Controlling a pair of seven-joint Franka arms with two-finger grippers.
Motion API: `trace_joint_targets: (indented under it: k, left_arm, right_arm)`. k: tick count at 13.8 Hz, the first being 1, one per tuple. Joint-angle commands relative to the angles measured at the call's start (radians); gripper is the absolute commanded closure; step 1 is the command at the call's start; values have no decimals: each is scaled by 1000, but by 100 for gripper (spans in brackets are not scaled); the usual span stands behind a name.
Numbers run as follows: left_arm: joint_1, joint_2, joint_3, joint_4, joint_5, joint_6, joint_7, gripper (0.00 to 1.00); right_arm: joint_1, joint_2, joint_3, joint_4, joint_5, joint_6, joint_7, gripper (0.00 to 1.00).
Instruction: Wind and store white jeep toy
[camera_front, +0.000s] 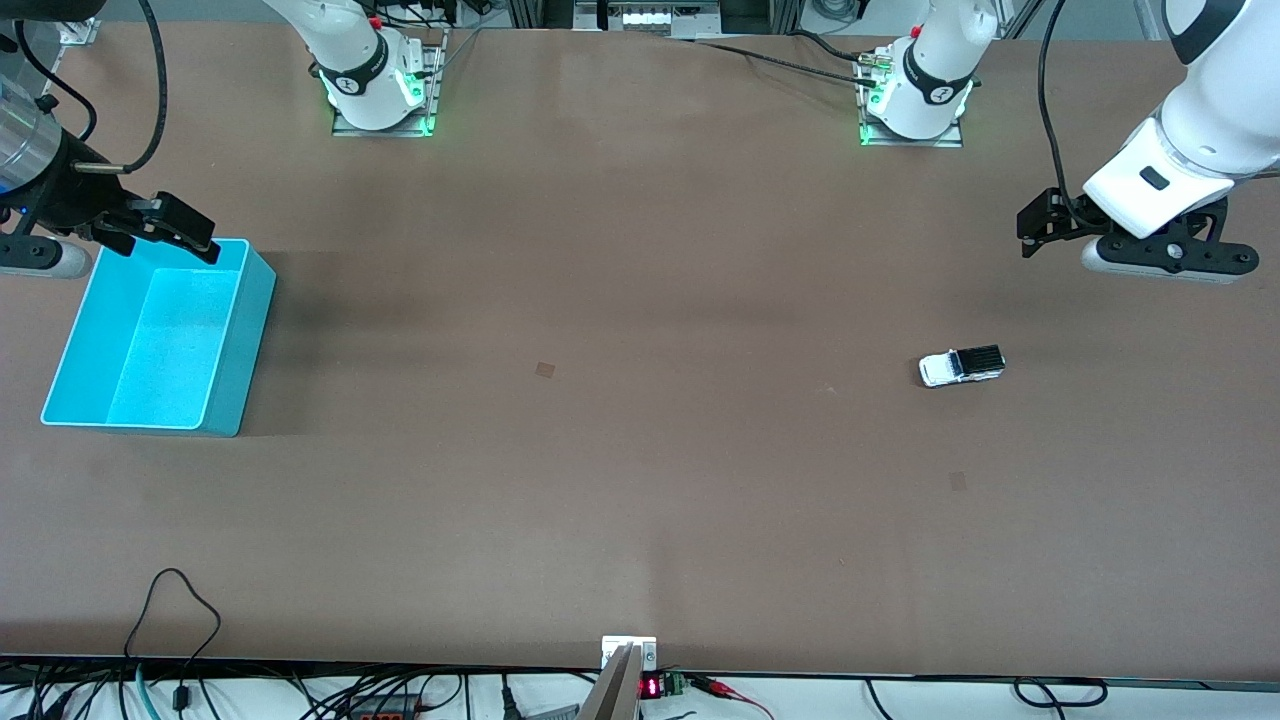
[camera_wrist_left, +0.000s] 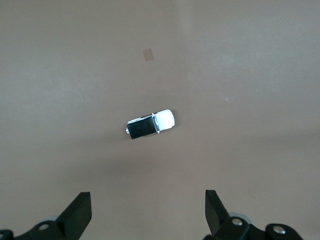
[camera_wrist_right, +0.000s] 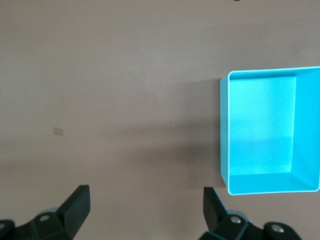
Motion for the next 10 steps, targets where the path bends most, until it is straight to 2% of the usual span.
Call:
trace_joint_targets:
  k: [1,7,10]
  left_arm:
    - [6,12,-3,26,9,-18,0,0]
    - [11,10,4,26,9,-78,9,0]
    - [9,13,5,25,9,-139,1,0]
  right_arm:
    - [5,-10,-3,-9,6,2,-10,0]
    - [7,-11,-1,-12,-5,4,-10,0]
    - [8,-40,0,-48,-14,21,-10,0]
